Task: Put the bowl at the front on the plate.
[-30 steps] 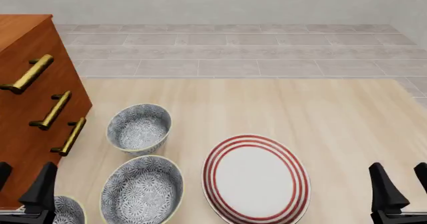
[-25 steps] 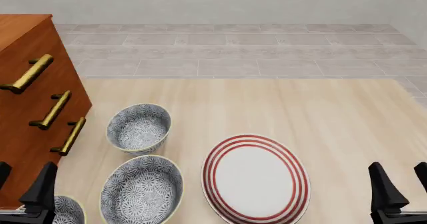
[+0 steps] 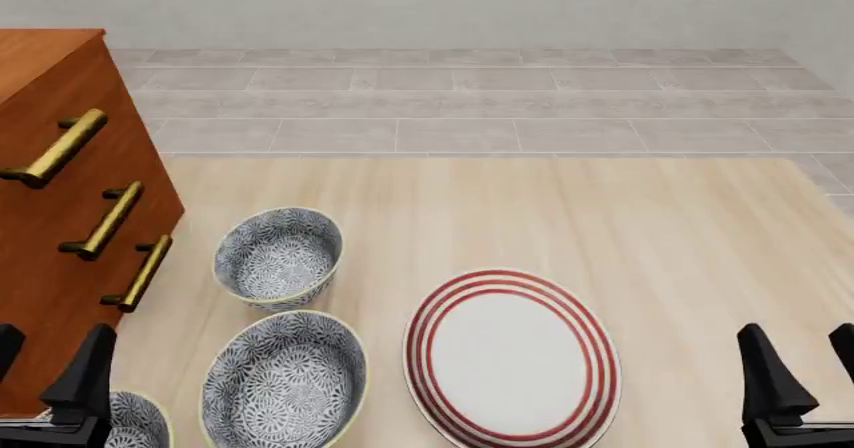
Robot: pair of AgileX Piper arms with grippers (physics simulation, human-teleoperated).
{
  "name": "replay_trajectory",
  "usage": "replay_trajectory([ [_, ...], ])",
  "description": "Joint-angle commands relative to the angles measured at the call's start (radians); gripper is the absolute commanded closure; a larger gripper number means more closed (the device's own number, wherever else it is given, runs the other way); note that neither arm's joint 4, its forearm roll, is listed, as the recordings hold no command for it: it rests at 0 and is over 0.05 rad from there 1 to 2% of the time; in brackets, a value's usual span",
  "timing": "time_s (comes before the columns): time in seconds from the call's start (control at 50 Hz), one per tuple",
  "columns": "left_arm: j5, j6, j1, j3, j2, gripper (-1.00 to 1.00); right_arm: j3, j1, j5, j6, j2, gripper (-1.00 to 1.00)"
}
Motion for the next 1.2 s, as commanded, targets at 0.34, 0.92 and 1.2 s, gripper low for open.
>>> replay_trajectory([
  [0.34, 0.54, -0.108, -0.047, -0.347, 0.261, -1.0, 0.001, 0.0, 0.001, 0.0, -0.002, -1.0],
  [0.92, 0.942, -0.49, -0.166, -0.392, 0.301, -1.0, 0.001, 0.0, 0.001, 0.0, -0.002, -1.0],
  [1.2, 0.949, -0.496, -0.132, -0.323, 0.312, -1.0, 0.001, 0.0, 0.001, 0.0, -0.002, -1.0],
])
